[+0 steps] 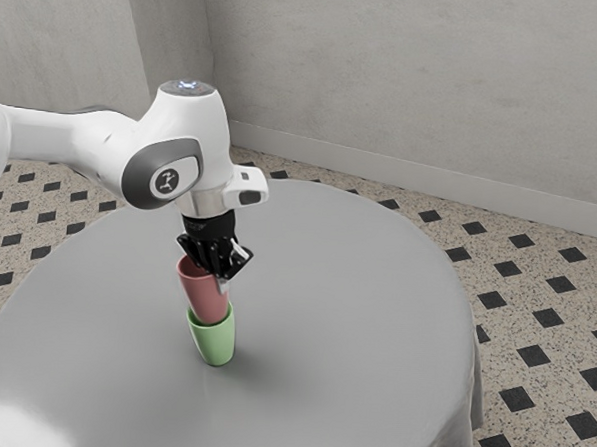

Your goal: Place the left cup onto the right cup

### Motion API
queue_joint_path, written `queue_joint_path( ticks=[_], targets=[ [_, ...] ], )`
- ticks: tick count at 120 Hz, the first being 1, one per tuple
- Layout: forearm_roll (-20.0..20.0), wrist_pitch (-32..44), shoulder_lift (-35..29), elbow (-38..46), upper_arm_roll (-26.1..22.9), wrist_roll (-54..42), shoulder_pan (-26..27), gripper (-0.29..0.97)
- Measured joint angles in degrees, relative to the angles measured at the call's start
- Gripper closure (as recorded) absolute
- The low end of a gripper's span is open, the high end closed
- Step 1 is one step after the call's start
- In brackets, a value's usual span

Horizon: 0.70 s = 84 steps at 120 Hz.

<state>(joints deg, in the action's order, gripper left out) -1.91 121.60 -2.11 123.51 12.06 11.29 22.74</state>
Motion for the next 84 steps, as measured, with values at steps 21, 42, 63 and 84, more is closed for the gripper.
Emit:
queue_joint_path(
  ticks=[21, 42, 63, 84],
  targets=[
    [-0.26, 0.64, 0.08, 0.06, 0.0, 0.23, -0.17, 0.79],
    [-0.34, 0.87, 0.25, 0.3, 0.0, 0.44, -0.51, 0.79],
    [-0.35, 0.95, 0.26, 0.35, 0.0, 0.6, -0.75, 0.79],
    [-0.06, 0.98, 0.27, 0.27, -0.02, 0.58, -0.67, 0.45]
  ],
)
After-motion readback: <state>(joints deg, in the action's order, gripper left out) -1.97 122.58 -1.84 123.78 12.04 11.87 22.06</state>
